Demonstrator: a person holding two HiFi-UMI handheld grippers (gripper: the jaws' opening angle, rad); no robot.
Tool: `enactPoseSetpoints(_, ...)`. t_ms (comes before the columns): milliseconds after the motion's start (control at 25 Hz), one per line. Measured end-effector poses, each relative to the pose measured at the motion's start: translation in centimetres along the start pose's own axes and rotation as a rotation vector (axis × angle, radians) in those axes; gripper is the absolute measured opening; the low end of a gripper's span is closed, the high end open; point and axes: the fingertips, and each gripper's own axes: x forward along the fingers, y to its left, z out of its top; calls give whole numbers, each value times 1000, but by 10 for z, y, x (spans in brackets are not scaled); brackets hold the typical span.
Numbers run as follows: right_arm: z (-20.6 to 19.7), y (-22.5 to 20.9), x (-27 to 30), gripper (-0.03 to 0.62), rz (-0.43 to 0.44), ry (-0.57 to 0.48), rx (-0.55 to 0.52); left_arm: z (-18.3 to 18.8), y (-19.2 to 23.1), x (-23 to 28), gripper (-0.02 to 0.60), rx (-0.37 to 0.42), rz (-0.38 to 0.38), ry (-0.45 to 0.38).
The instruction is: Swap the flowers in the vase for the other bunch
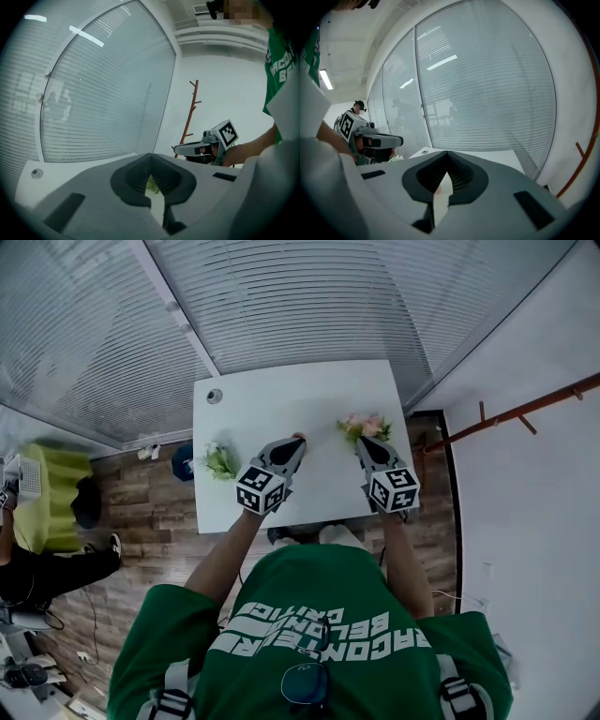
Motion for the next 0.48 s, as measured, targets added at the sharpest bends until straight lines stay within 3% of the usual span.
enactPoseSetpoints(480,-18,-26,-9,12,-51,36,5,-6,-5,17,8,-34,-32,15)
